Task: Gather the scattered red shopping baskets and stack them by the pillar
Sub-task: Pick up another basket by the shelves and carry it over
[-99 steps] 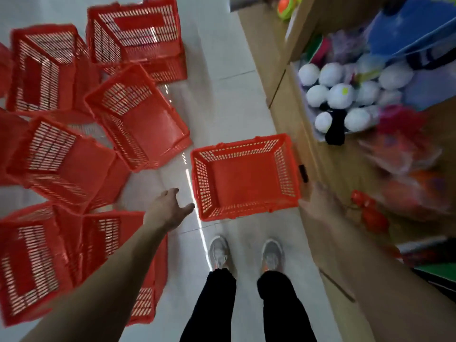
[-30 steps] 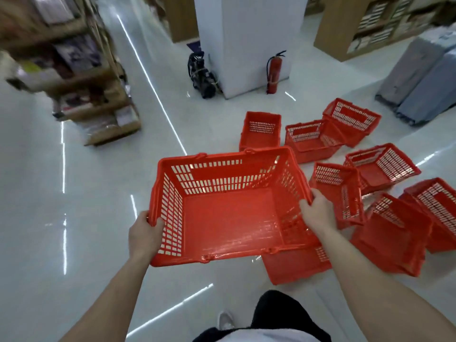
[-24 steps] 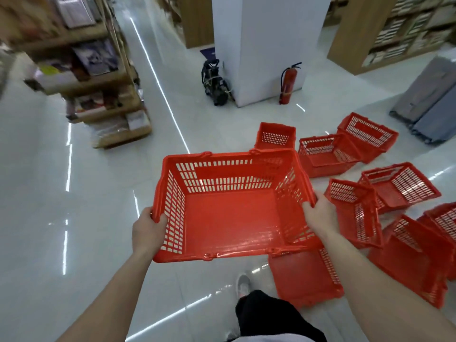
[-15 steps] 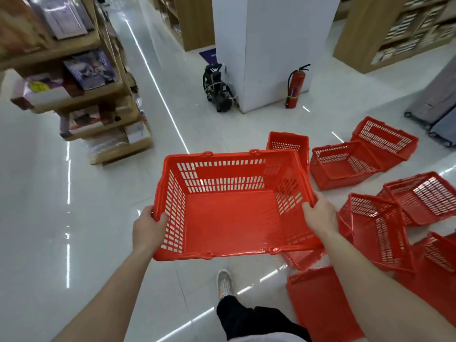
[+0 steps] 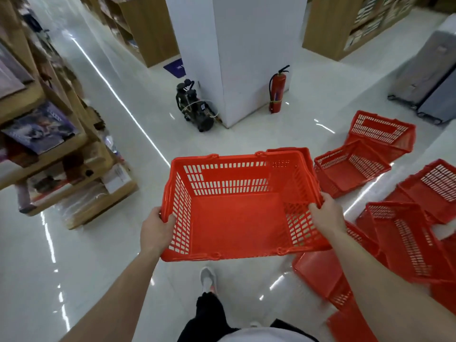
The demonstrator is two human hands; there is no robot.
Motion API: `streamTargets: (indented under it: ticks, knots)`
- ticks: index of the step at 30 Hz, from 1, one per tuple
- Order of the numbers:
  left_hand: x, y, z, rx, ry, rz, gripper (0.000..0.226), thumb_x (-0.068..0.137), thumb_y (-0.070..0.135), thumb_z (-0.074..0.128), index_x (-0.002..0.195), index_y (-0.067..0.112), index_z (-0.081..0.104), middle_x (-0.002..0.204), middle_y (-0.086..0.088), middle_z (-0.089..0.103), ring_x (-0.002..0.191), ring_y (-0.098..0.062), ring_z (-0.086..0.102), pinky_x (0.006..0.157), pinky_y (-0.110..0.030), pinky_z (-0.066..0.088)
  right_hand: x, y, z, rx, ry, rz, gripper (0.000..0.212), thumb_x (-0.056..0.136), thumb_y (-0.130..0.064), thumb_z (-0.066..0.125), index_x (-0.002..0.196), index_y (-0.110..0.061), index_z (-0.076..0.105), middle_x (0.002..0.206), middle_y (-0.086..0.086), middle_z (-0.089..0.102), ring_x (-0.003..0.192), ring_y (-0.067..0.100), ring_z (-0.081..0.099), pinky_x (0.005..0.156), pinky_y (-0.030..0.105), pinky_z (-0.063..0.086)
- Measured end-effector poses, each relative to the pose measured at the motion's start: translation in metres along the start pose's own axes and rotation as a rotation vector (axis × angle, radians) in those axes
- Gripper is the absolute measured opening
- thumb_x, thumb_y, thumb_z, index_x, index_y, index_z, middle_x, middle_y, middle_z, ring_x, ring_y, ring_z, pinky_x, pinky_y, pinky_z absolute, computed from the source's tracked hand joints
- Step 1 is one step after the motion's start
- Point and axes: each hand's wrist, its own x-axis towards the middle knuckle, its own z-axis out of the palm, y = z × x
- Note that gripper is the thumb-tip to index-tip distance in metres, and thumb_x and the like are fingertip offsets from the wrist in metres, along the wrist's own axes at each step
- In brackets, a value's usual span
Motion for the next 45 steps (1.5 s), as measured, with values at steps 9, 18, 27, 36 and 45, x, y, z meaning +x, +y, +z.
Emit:
streamTargets:
  ticks: [9,18,27,36,45]
  knots:
    - [0.213,0.096,0.031,0.180,-0.190,0.299,0.039,0.093,0.035,0.060,0.127,0.015,0.059,0.101,-0.004,0.073,0.078,-0.021,0.070,0.073,-0.037,0.057,0.063,-0.051,0.043,0.006,0.246,0.214,0.029,0.085,-0.018,0.061,0.114,-0.013,0.063,0.099,0.019,0.071,0.094,0.038,0.067,0.078,0.038,0.048]
    - [0.351,0.233,0.128,0.375,-0.381,0.554,0.042,0.091,0.036,0.060,0.128,0.015,0.058,0.106,-0.006,0.073,0.082,-0.024,0.069,0.078,-0.040,0.056,0.124,-0.047,0.069,0.109,0.395,0.475,0.027,0.086,-0.015,0.062,0.113,-0.012,0.064,0.102,0.017,0.072,0.098,0.036,0.068,0.083,0.038,0.049]
    - [0.444,0.371,0.275,0.600,-0.519,0.660,0.044,0.093,0.036,0.057,0.132,0.015,0.054,0.108,-0.008,0.071,0.077,-0.020,0.063,0.074,-0.036,0.052,0.249,-0.013,0.089,0.197,0.375,0.728,0.029,0.088,-0.016,0.059,0.115,-0.006,0.057,0.098,0.020,0.071,0.090,0.039,0.069,0.081,0.040,0.054]
    - [0.515,0.449,0.457,0.798,-0.734,0.766,0.042,0.094,0.038,0.057,0.130,0.017,0.050,0.108,-0.008,0.071,0.073,-0.019,0.064,0.071,-0.036,0.054,0.335,0.030,0.135,0.281,0.484,1.011,0.040,0.093,-0.018,0.059,0.128,-0.002,0.052,0.111,0.023,0.069,0.102,0.040,0.066,0.090,0.043,0.050]
    - [0.562,0.446,0.665,0.794,-0.852,0.914,0.046,0.096,0.037,0.058,0.134,0.013,0.049,0.114,-0.011,0.070,0.078,-0.023,0.066,0.076,-0.042,0.055,0.413,0.101,0.226,0.232,0.736,1.158,0.039,0.092,-0.018,0.060,0.129,-0.008,0.052,0.113,0.019,0.069,0.100,0.041,0.066,0.086,0.044,0.051]
